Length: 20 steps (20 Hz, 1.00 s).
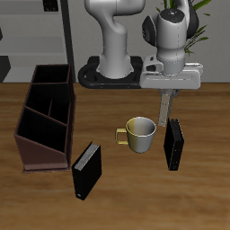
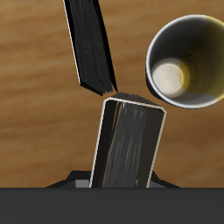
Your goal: Place the yellow book into the right desk caddy's right compartment
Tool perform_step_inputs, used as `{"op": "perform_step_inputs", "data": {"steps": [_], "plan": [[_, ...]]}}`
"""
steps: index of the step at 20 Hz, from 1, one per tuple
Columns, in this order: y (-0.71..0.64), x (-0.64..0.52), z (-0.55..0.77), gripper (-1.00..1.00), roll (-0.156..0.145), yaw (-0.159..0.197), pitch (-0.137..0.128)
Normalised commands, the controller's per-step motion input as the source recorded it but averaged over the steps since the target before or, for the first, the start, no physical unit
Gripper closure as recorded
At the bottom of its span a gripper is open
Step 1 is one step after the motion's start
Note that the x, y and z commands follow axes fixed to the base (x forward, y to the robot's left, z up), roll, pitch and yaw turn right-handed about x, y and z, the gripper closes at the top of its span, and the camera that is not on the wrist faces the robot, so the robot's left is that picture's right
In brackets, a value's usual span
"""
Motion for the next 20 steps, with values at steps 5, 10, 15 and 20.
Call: {"op": "perform_step_inputs", "data": {"steps": [5, 10, 15, 20], "plan": [[-0.47, -0.19, 0.42, 1.00, -0.030, 0.039, -0.061], [-0.50, -0.20, 0.48, 1.00, -0.054, -0.018, -0.088], [-0.47, -0.09, 0.24, 1.00, -0.038, -0.038, -0.014], [-0.44, -0.12, 0.24, 1.00, -0.035, -0.034, -0.023]]}}
